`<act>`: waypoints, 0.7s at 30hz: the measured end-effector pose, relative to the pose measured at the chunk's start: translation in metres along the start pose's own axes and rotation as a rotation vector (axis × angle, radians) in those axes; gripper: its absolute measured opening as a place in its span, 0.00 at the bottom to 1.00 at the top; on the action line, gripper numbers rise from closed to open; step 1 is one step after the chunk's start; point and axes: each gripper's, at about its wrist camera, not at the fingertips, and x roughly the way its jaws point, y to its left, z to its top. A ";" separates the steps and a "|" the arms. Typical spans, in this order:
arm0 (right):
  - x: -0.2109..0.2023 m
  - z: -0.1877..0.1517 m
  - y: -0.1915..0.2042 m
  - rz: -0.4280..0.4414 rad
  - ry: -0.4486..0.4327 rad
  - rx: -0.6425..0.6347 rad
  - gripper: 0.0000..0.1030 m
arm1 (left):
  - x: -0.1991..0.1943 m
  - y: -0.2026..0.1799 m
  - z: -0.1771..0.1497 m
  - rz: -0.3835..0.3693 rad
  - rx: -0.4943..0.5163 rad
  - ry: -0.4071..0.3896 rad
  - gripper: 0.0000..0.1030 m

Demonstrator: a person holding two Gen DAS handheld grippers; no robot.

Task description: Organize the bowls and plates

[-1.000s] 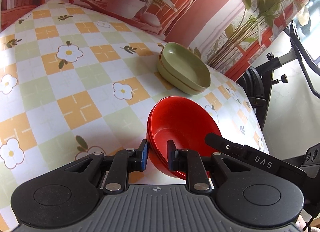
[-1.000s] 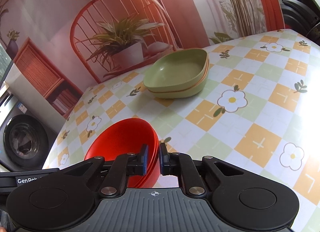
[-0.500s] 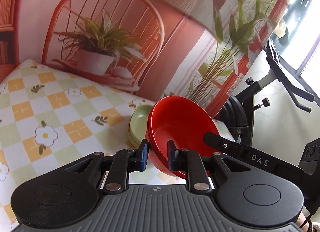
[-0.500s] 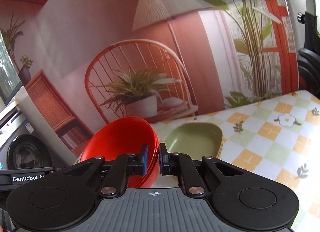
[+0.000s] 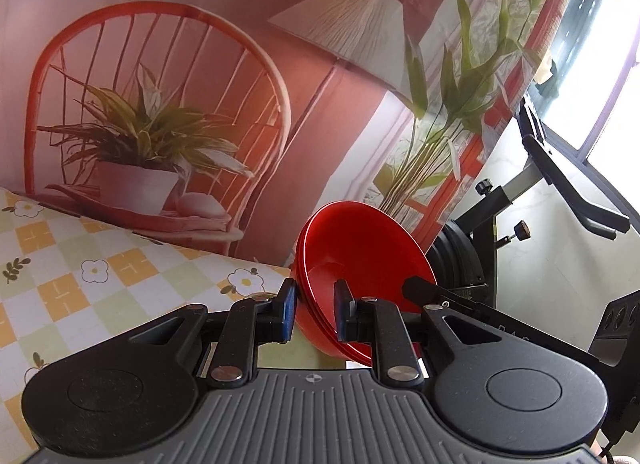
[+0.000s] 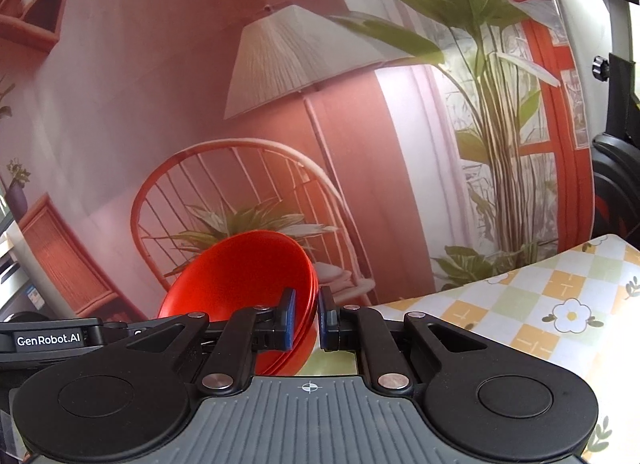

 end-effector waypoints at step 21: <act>0.071 -0.071 -0.051 -0.112 0.193 0.071 0.10 | 0.096 0.047 -0.050 0.042 -0.038 0.235 0.19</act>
